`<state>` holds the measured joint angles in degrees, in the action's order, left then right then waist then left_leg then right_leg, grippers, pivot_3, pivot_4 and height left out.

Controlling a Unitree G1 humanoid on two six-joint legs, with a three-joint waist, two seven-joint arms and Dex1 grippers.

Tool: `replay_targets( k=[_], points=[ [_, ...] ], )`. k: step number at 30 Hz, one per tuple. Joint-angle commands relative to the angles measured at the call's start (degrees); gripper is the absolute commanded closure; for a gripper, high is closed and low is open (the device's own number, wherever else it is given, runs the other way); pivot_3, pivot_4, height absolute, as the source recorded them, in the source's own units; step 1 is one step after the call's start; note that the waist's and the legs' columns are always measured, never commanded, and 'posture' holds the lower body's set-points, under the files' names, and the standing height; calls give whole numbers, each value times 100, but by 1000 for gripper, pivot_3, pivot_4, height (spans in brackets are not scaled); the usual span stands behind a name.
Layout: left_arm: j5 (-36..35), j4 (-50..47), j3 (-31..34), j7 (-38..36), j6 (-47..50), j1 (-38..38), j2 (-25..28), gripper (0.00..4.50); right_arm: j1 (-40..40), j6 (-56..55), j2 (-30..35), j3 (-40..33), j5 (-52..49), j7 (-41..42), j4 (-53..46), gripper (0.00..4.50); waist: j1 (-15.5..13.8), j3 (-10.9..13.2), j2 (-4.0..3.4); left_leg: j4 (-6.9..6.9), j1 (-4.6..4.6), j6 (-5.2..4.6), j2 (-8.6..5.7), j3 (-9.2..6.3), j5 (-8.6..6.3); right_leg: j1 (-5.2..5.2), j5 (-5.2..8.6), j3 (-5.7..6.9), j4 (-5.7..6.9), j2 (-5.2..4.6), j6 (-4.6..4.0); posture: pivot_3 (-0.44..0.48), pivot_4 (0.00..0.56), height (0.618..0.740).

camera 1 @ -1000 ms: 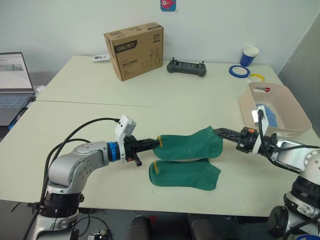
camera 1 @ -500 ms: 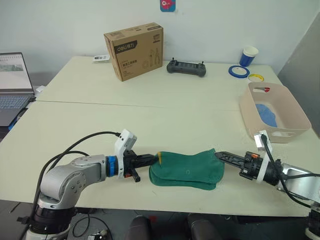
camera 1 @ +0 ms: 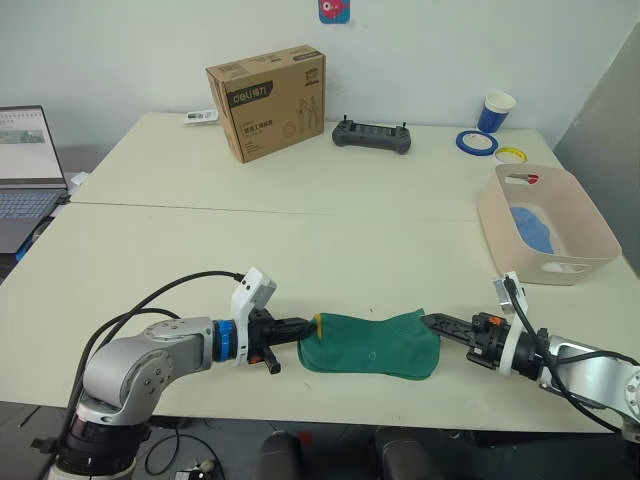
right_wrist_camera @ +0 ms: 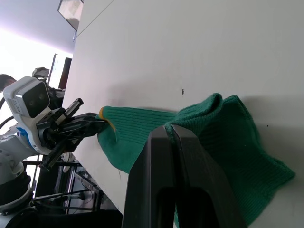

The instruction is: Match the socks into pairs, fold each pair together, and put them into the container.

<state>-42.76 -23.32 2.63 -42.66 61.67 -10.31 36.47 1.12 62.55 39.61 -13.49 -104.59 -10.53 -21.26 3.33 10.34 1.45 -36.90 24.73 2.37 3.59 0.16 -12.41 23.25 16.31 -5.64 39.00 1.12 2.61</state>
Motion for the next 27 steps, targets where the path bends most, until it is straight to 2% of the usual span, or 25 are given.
replay_targets(
  k=[1,27],
  points=[
    [11,-181,28,-11,-151,121,99,4479,-23,-248,117,63,-66,32,-183,4500,0,0,0,0,0,0,1,0,0,0,0,0,0,0,0,0,150,740],
    [18,-145,17,90,-320,295,133,4479,-31,-394,338,318,754,627,25,4500,-14,0,0,0,0,0,-1,1,0,0,0,2,0,-5,-1,0,150,740]
  ],
)
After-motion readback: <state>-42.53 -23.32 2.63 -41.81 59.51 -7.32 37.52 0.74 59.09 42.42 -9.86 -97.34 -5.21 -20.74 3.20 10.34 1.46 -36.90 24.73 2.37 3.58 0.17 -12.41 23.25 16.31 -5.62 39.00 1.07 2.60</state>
